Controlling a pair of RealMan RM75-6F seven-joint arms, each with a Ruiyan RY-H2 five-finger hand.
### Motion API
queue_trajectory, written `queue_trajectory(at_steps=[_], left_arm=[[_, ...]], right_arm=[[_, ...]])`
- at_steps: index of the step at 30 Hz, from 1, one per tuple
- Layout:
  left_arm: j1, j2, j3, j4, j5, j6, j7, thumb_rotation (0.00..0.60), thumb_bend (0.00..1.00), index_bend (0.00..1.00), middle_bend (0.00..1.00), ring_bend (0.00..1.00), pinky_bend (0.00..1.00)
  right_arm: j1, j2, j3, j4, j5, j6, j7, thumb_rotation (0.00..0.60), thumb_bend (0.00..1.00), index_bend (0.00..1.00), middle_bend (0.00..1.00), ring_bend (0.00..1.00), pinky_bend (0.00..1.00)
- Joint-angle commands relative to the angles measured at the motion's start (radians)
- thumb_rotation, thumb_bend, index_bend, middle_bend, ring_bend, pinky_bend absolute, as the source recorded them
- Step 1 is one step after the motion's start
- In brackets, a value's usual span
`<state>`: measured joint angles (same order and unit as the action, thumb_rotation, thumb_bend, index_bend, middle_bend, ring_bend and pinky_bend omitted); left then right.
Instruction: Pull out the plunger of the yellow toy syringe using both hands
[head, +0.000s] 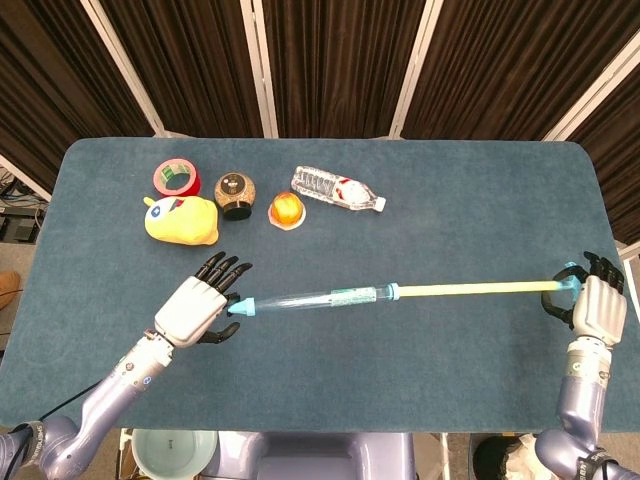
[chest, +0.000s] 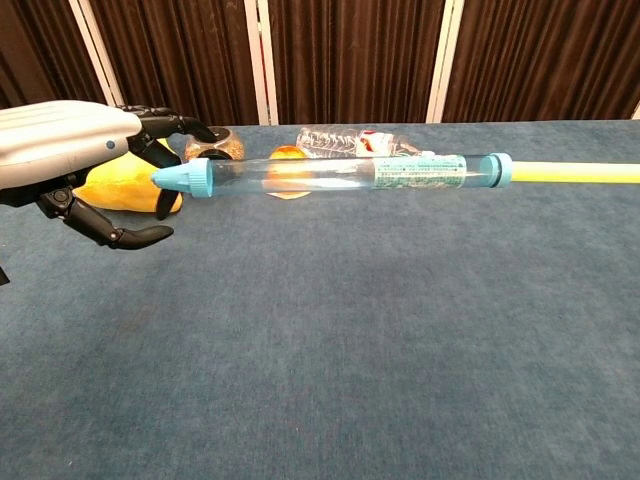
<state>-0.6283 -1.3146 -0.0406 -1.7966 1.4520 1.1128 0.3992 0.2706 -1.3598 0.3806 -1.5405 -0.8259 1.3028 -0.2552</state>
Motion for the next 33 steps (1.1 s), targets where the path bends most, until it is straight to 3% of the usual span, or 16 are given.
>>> queue_trajectory(at_steps=[1, 3, 9, 20, 24, 33], left_arm=[[-0.001, 0.004, 0.003, -0.004, -0.010, -0.013, -0.004, 0.600, 0.21, 0.21, 0.01, 0.00, 0.02], [-0.001, 0.006, 0.004, -0.007, -0.016, -0.020, -0.004, 0.600, 0.20, 0.14, 0.00, 0.00, 0.02], [0.000, 0.017, 0.010, -0.025, -0.032, -0.036, 0.010, 0.600, 0.16, 0.06, 0.00, 0.00, 0.02], [0.042, 0.039, 0.023, -0.057, -0.060, -0.005, -0.025, 0.600, 0.15, 0.05, 0.00, 0.00, 0.02], [0.084, 0.054, 0.043, -0.073, -0.061, 0.042, -0.031, 0.600, 0.14, 0.05, 0.00, 0.00, 0.01], [0.256, 0.128, 0.155, -0.098, 0.003, 0.216, -0.123, 0.600, 0.05, 0.00, 0.00, 0.00, 0.00]], right_arm=[[-0.001, 0.007, -0.022, 0.002, -0.018, -0.001, -0.016, 0.600, 0.41, 0.24, 0.02, 0.00, 0.00], [-0.003, 0.008, -0.030, 0.002, -0.025, -0.002, -0.019, 0.600, 0.40, 0.18, 0.00, 0.00, 0.00], [-0.009, 0.013, -0.051, -0.002, -0.030, -0.005, -0.025, 0.600, 0.36, 0.07, 0.00, 0.00, 0.00], [-0.029, 0.047, -0.079, -0.073, -0.058, -0.007, -0.006, 0.600, 0.32, 0.06, 0.00, 0.00, 0.00], [-0.052, 0.082, -0.122, -0.127, -0.112, -0.004, 0.001, 0.600, 0.29, 0.07, 0.00, 0.00, 0.00], [-0.140, 0.178, -0.297, -0.242, -0.388, 0.053, 0.035, 0.600, 0.11, 0.07, 0.00, 0.00, 0.00]])
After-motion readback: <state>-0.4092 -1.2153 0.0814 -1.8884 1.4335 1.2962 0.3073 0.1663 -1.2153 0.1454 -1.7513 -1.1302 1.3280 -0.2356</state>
